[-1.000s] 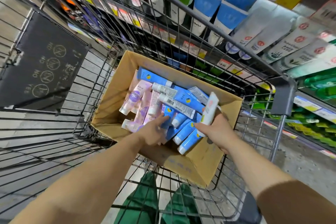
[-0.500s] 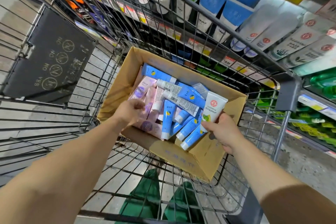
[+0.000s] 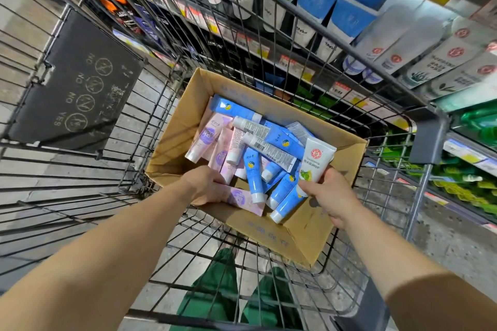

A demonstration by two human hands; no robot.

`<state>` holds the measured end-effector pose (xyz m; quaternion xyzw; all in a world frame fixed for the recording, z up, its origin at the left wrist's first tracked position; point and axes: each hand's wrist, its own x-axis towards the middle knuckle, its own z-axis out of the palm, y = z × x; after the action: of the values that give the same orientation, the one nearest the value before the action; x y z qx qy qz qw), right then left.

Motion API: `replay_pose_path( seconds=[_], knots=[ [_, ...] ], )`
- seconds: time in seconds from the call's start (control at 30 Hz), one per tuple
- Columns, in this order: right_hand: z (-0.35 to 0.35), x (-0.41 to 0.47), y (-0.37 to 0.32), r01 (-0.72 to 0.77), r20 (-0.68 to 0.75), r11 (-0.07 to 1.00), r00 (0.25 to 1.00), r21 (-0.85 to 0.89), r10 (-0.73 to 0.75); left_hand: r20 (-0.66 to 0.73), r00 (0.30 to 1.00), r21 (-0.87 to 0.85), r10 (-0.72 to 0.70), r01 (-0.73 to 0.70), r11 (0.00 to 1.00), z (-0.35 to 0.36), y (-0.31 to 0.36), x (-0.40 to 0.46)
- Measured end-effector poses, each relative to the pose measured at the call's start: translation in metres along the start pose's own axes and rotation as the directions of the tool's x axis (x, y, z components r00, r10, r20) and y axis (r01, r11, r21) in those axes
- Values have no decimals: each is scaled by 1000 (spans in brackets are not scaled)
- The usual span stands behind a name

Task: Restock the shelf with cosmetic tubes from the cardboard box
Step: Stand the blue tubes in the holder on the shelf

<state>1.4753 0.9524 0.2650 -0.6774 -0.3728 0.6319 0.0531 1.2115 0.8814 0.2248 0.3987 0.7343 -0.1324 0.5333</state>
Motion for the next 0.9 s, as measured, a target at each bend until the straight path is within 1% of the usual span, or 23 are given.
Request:
replay_pose_path(
  seconds=[0.17, 0.3, 0.33, 0.4, 0.43, 0.47, 0.5, 0.53, 0.57, 0.6, 0.63, 0.67, 0.7, 0.77, 0.9],
  knots=[
    [-1, 0, 0, -13, 14, 1000, 1000, 1, 13, 17, 1000, -26, -22, 22, 999, -1, 4, -3],
    [-1, 0, 0, -12, 15, 1000, 1000, 6, 12, 79, 997, -117, -1, 10, 993, 0, 2, -2],
    [0, 0, -1, -12, 16, 1000, 1000, 9, 12, 89, 996, -117, 2, 9, 993, 0, 3, -2],
    [0, 0, -1, -7, 8, 1000, 1000, 21, 7, 118, 992, -47, 35, -29, 998, 2, 6, -1],
    [0, 0, -1, -2, 2, 999, 1000, 32, 2, 147, 985, 3, 91, -92, 996, 3, 10, -2],
    [0, 0, -1, 2, -4, 999, 1000, 42, -2, 166, 971, 79, 172, -187, 979, 3, 13, -2],
    [0, 0, -1, 5, -11, 999, 1000, 49, -5, 128, 968, 117, 217, -232, 966, 2, 14, -3],
    [-1, 0, -1, 9, -19, 999, 1000, 53, -8, 82, 975, 92, 209, -216, 972, 3, 10, 1],
    [-1, 1, 0, 13, -35, 998, 999, 58, -11, 52, 980, 109, 191, -196, 975, 5, 5, 6],
    [-1, 0, -1, 20, -55, 998, 998, 65, -16, 17, 989, 144, 147, -148, 979, 7, -1, 11],
    [-1, 0, -1, 24, -82, 997, 996, 79, -18, -12, 998, 51, 57, -57, 997, 9, -2, 13],
    [-1, 0, -2, 29, -107, 994, 994, 103, -18, -52, 999, 26, 13, -12, 1000, 7, -2, 14],
    [-2, 0, -2, 33, -124, 990, 992, 134, -16, -87, 996, 45, -9, 13, 999, 5, -1, 12],
    [-1, -1, -5, 37, -130, 983, 991, 182, -13, -152, 988, 37, -1, 7, 999, 3, 3, 11],
    [-1, -2, -5, 32, -110, 984, 994, 174, -13, -269, 961, 5, 57, -58, 998, 5, 20, 11]
  ],
)
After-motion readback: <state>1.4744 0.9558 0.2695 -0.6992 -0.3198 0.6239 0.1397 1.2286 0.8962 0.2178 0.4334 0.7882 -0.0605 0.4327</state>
